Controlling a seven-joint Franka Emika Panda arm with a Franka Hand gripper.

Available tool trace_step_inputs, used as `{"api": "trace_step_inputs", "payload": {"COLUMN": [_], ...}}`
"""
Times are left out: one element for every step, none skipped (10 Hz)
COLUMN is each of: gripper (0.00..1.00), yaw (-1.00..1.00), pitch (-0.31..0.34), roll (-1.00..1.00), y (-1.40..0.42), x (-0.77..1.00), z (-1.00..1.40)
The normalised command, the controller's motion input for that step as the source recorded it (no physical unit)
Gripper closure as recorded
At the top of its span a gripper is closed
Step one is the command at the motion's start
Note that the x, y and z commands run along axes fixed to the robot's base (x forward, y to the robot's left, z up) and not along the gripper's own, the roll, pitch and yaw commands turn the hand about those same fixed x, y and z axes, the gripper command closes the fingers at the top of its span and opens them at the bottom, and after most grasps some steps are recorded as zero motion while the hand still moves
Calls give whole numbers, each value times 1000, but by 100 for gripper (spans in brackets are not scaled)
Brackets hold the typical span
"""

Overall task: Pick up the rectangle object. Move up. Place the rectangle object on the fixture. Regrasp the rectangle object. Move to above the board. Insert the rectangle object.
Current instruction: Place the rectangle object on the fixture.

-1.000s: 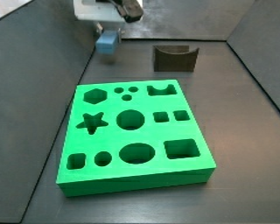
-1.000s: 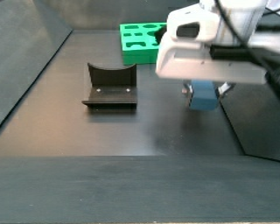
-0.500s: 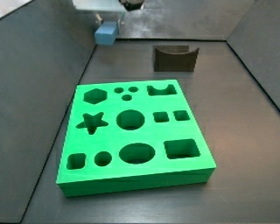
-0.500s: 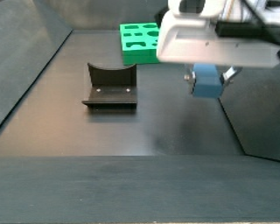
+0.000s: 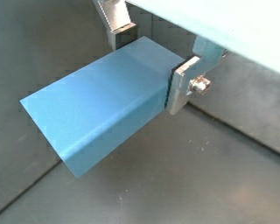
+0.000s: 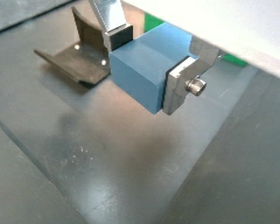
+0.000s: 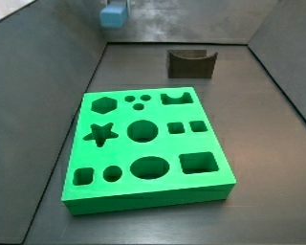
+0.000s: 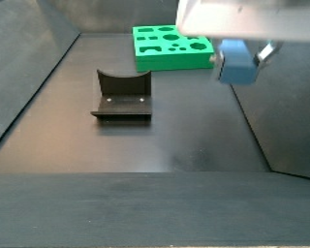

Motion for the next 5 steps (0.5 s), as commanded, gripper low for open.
{"api": "trace_step_inputs", "payload": {"gripper": [100, 100, 100, 100, 100], "yaw": [-15, -15, -15, -15, 235], "pitch": [39, 53, 68, 77, -236], "roll": [11, 9, 7, 6, 164], "y": [6, 11, 15, 17, -568], "x": [-22, -12, -1, 4, 1000], "z": [763, 542, 319, 209, -51]}}
